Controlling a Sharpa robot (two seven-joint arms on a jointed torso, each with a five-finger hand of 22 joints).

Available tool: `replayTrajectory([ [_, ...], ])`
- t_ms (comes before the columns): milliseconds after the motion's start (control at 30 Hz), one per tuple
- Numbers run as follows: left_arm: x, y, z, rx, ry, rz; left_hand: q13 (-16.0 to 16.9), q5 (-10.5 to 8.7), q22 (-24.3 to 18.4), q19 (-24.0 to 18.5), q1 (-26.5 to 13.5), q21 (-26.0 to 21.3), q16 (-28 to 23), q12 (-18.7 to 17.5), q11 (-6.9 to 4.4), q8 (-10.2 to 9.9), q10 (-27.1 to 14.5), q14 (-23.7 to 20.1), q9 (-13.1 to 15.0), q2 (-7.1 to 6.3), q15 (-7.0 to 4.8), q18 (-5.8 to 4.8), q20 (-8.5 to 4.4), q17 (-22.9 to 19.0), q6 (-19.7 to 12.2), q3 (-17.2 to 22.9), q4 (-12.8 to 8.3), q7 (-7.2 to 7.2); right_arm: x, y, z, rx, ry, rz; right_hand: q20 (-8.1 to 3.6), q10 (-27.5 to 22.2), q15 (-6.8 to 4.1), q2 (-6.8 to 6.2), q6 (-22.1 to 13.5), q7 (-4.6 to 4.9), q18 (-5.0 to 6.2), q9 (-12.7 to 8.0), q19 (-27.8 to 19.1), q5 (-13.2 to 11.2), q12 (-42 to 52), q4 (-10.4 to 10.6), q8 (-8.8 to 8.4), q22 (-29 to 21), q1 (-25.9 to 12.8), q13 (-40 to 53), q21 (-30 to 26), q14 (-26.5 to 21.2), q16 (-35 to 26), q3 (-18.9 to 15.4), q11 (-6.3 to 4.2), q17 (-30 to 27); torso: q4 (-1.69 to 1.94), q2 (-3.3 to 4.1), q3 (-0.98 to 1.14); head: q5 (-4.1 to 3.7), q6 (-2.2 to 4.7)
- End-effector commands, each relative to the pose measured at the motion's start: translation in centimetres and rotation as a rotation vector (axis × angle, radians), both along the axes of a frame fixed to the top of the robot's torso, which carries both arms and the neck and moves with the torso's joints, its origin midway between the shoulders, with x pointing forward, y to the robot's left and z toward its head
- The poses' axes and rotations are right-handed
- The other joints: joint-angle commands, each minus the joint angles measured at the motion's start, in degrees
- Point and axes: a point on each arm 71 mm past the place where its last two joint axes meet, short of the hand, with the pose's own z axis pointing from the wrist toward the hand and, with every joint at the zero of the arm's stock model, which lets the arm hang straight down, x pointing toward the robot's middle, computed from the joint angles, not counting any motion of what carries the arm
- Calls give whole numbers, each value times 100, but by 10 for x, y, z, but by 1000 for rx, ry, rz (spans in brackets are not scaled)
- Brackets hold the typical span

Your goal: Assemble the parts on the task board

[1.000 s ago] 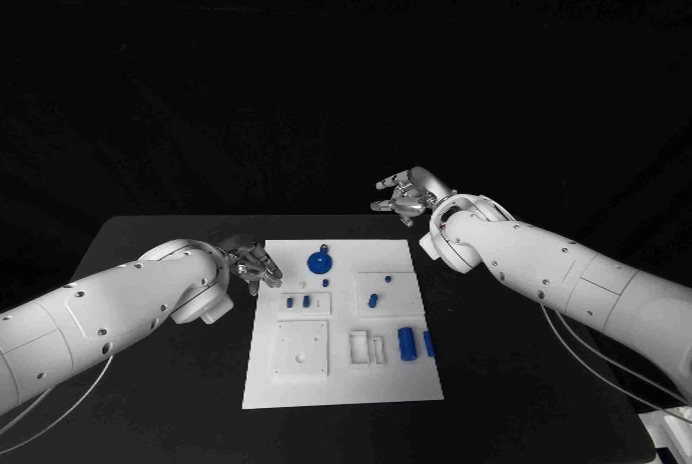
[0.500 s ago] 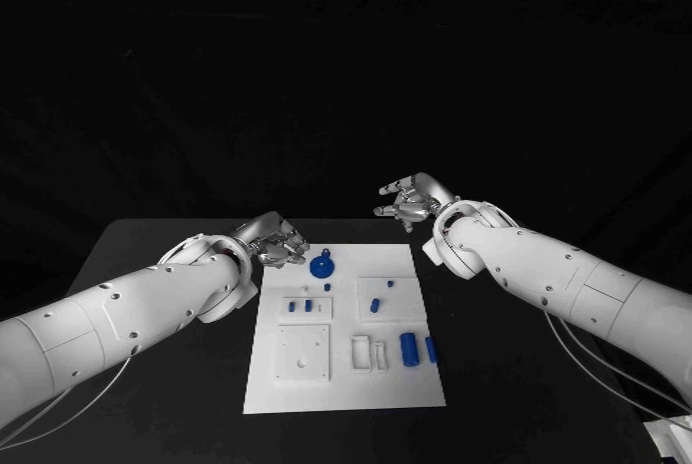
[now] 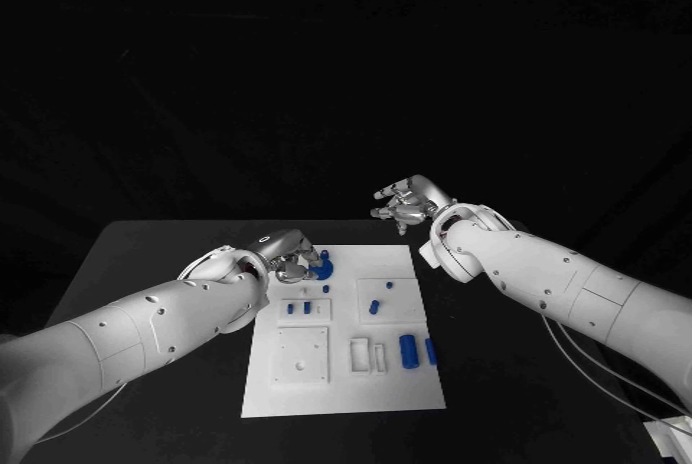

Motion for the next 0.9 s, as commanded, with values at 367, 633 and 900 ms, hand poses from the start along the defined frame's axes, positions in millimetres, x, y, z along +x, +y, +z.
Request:
replayTrajectory([
  [367,-3,-9,-23,146,-66,-94,-10,32,118,114,138,-57,83,-24,35,-19,-322,74,-32,-100,35,134,39,-8,-235,-138,54,-37,-2,11,9,20,-32,56,173,-200,156,-130,194,48,334,5,229,36,-925,43,20,-321,-196,-773,54,58,59,437,238,-405,-86,138,4,8,78],
  [633,-2,-13,-25,150,-72,-99,-11,36,119,171,168,-74,110,-25,6,-18,-343,170,-35,-79,-15,106,-3,-10,-319,-184,105,-42,-2,15,12,24,-40,64,182,-242,162,-148,186,54,350,5,228,53,-931,57,20,-385,-196,-776,105,54,99,436,249,-467,-107,160,7,14,91],
  [900,-1,-15,-24,148,-85,-94,-12,64,123,217,134,-56,137,-26,0,-20,-304,224,-38,-70,-24,101,-21,2,-385,-112,124,-53,-2,18,15,28,-45,70,186,-254,165,-149,186,55,355,6,226,57,-931,60,21,-406,-191,-776,128,52,113,437,253,-488,-132,188,19,-14,94],
])
